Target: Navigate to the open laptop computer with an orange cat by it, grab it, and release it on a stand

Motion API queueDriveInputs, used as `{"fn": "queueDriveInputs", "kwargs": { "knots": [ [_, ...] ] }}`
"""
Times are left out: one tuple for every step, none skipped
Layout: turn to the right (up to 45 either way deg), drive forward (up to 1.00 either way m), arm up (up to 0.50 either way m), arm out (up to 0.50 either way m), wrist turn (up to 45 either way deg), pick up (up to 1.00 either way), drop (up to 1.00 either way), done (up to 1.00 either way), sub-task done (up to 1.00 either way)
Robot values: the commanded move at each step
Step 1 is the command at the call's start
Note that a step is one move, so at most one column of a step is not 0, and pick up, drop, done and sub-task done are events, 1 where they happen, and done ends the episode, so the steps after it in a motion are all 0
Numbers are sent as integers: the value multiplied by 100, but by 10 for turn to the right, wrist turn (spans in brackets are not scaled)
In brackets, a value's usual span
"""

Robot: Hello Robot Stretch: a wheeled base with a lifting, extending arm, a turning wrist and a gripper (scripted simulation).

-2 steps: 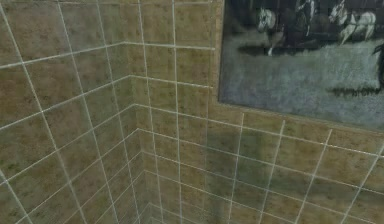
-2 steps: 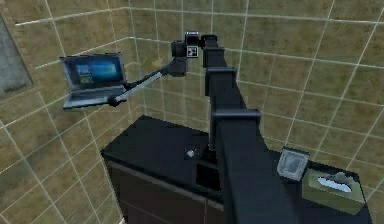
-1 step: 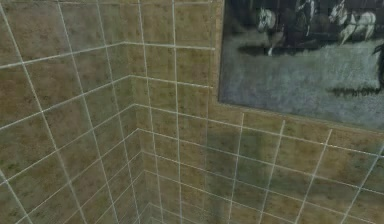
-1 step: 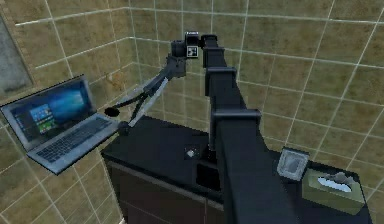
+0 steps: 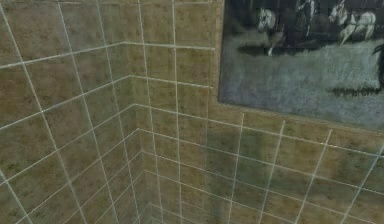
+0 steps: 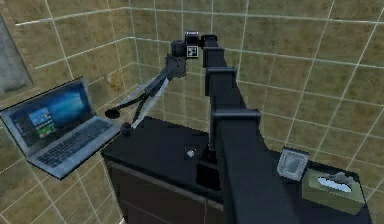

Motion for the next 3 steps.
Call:
{"fn": "queueDriveInputs", "kwargs": {
  "knots": [
    [0, 0, 0, -46, 0, 0, 0, 0, 0],
    [-450, 0, 0, 0, 0, 0, 0, 0, 0],
    [-450, 0, 0, 0, 0, 0, 0, 0, 0]
  ]
}}
